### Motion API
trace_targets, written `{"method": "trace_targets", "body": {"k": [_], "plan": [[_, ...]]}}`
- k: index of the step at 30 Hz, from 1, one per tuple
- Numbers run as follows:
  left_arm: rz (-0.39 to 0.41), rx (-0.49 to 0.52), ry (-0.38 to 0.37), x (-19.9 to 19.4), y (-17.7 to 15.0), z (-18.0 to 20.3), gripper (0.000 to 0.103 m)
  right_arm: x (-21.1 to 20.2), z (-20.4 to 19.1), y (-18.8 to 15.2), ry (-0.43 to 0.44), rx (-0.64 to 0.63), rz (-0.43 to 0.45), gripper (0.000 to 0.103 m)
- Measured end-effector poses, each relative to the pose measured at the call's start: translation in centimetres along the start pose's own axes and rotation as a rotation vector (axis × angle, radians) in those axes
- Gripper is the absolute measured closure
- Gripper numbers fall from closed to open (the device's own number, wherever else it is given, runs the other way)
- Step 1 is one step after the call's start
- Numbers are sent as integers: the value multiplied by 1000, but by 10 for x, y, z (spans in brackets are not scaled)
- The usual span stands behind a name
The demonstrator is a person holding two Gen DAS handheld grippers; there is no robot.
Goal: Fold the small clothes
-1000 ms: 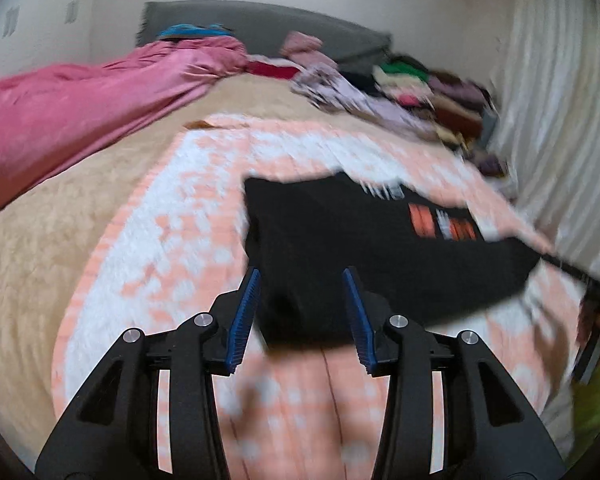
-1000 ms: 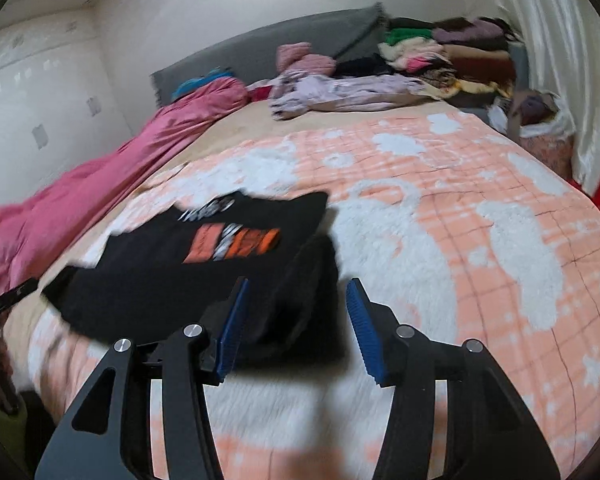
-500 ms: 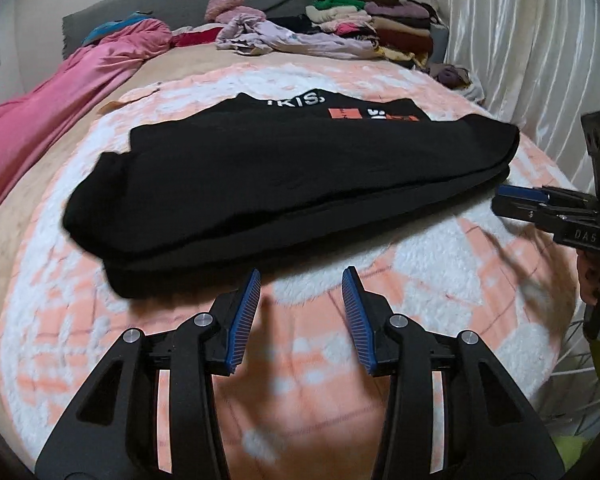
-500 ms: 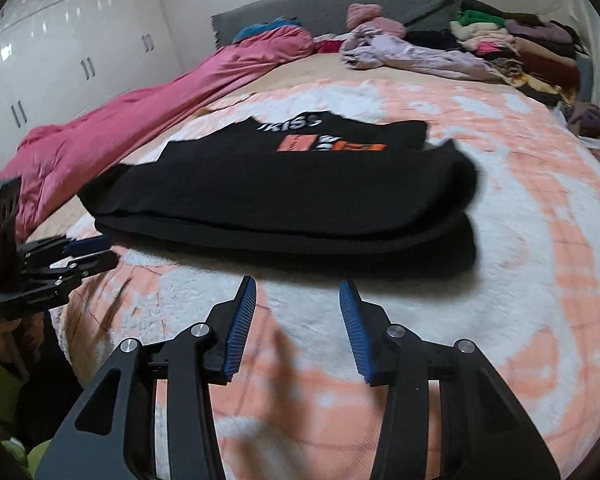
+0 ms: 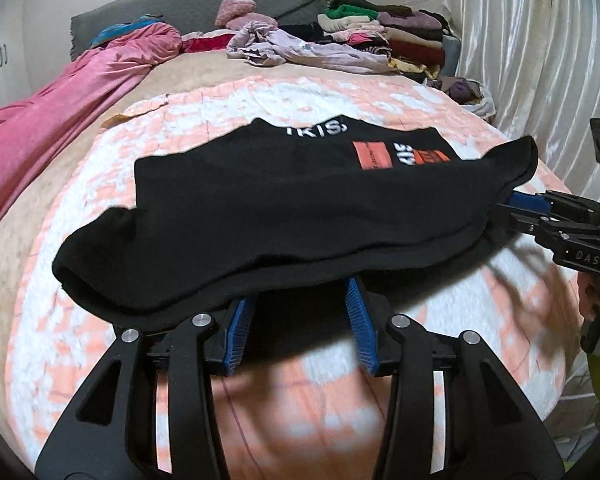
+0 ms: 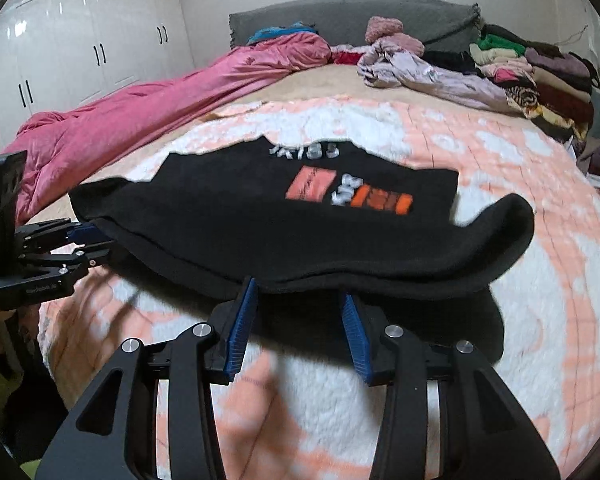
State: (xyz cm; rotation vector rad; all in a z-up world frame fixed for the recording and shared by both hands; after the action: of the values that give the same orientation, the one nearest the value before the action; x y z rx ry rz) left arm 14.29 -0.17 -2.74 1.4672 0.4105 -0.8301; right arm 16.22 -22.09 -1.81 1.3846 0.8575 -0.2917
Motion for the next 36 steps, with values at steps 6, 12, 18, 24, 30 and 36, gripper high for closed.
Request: {"method": "trace_targets", "body": {"k": [6,12,18,24,30,36], "plan": [[-7,-53,2,18,23,-13,65,28,8,19,8,4,-13,62],[-12,-99,25,39,49,-28,63,47,24,43,4,58,28,59],[-8,-247,49,54,70,-58,57,62,54,67,-127,133,47,57],[65,-346,90,46,92,-94,54,44,93,67,-201,253,94,53],[83,-384,107,36,92,-133,43,30,122,60,-256,253,57,51],[40,-421,39,42,83,-155,42,53,119,66,-221,196,-43,50]]}}
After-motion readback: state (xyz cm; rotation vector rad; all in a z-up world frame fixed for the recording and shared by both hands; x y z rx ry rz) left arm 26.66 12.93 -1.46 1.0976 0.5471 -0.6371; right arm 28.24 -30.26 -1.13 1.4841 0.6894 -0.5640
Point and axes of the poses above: each gripper's, at about its wrist camera, not at the fingertips, and x roughly the way its jaws point, z to its right, y to its top, the point moved 2 cm from there along x, roughly the way its jaws point, and after that the axes turned 4 degrees about -x, right-handed, at the moved point
